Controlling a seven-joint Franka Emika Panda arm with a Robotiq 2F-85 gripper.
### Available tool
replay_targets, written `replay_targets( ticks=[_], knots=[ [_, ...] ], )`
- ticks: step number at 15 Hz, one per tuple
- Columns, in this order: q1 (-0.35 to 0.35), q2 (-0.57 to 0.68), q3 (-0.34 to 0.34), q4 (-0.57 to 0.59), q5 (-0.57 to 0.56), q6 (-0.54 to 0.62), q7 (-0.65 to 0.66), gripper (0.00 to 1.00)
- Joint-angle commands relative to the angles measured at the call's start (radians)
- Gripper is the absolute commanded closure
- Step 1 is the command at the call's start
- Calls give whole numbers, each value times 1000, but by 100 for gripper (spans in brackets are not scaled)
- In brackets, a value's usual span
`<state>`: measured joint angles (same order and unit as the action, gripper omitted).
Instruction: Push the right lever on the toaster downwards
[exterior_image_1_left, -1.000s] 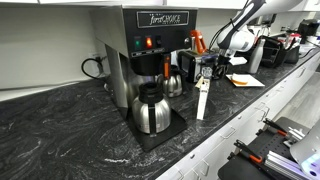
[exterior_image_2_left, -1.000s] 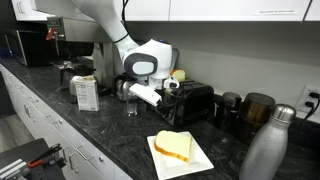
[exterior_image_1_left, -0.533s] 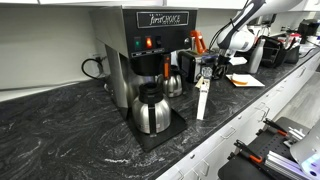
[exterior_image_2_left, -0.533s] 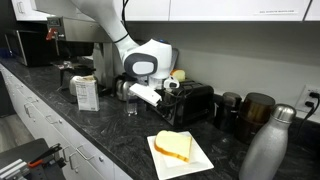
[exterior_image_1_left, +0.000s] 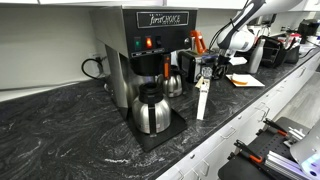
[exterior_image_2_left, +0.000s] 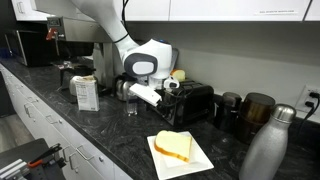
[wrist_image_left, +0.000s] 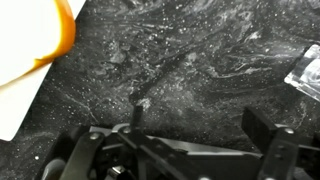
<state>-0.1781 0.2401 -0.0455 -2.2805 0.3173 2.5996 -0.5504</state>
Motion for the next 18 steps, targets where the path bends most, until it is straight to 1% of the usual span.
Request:
replay_targets(
  ticks=[1,8,9,18],
  knots=[
    [-27,9,25,12,15,6,-11,0],
    [-27,9,25,12,15,6,-11,0],
    [-18,-1,18,0,-10,0,8,0],
    [-18,-1,18,0,-10,0,8,0]
  ],
)
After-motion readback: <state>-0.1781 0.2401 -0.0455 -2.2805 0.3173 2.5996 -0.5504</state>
